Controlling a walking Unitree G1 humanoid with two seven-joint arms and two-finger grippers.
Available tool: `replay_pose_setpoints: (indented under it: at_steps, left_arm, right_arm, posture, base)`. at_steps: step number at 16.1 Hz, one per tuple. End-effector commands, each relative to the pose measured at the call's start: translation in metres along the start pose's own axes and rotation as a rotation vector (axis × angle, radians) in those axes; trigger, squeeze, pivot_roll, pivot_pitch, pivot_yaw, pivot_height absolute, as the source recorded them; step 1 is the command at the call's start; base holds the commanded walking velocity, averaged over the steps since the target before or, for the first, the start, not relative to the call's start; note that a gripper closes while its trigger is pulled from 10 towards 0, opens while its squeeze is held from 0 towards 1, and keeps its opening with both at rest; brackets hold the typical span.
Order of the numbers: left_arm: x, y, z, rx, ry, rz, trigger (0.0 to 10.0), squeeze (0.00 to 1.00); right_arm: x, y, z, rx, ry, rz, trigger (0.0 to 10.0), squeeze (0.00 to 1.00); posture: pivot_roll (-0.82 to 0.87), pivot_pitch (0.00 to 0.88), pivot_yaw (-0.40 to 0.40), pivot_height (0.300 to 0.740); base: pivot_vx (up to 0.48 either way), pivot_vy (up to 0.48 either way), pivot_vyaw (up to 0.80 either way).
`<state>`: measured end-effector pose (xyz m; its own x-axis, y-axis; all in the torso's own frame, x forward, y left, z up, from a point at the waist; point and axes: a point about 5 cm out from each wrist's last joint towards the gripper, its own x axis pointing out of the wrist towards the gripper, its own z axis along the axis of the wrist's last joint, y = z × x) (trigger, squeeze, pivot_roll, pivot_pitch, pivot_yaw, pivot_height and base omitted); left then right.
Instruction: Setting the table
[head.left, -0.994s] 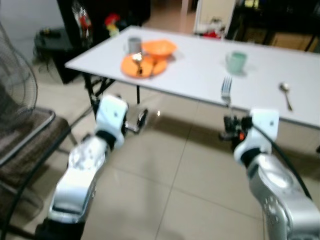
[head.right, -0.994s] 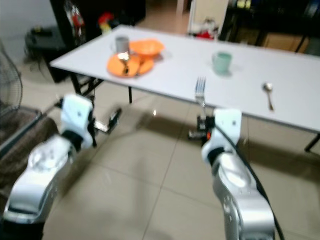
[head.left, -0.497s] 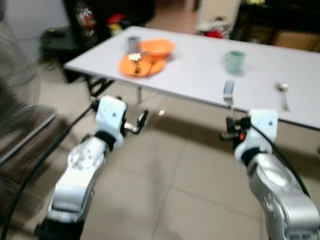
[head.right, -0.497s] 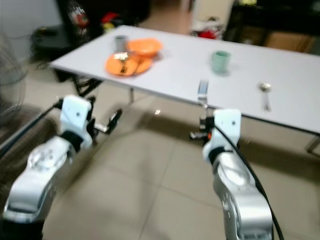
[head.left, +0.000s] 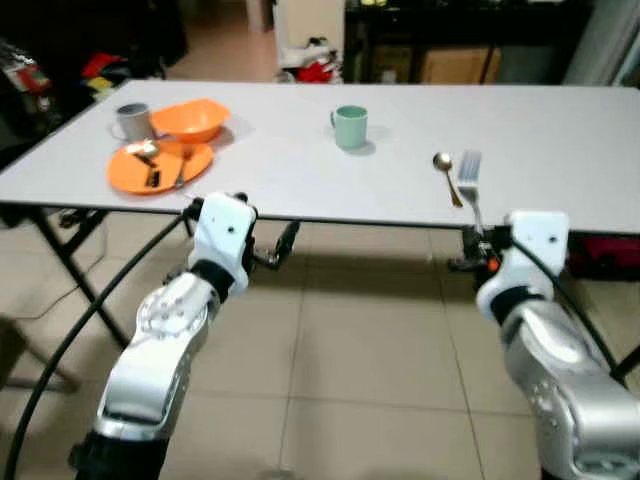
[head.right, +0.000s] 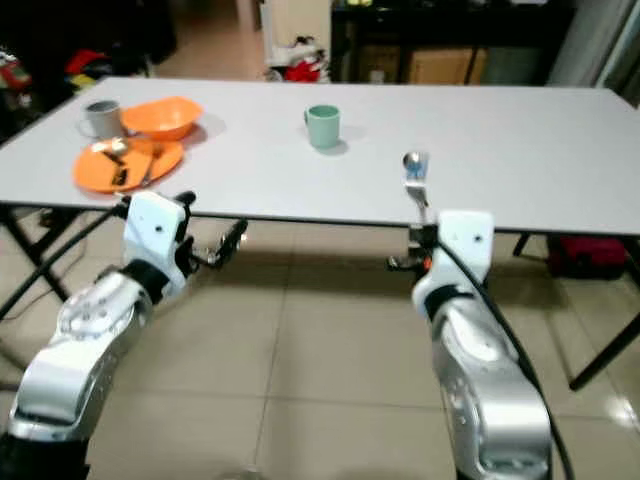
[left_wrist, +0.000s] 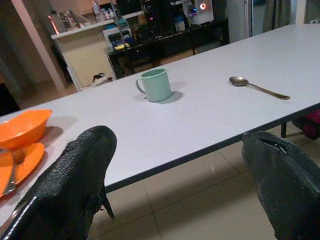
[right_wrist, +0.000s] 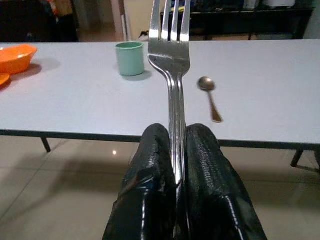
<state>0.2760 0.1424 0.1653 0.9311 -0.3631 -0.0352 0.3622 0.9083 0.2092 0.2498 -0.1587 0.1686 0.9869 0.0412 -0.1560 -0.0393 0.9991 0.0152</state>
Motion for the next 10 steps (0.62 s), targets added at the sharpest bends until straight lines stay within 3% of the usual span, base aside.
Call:
replay_pose_setpoints:
  at_steps: [1,10]
  left_arm:
    - [0.0013,0.0031,-0.0004,0.006,0.002,0.017,10.0,0.00]
    - [-0.0038,0.0040,-0.0052,-0.009,0.008,0.053,10.0,0.00]
  right_arm:
    - [0.0018,-0.0002,0.0017,-0.021,-0.003,0.022,10.0,0.00]
    - [0.0048,0.0025,-0.0013,-0.058,0.020,0.090,10.0,0.00]
  posture:
    - [0.04,0.000,0.021,0.740]
    - [0.04,0.000,0.008,0.740]
  base:
    - [0.330,0.000,0.00]
    - [0.323,0.000,0.00]
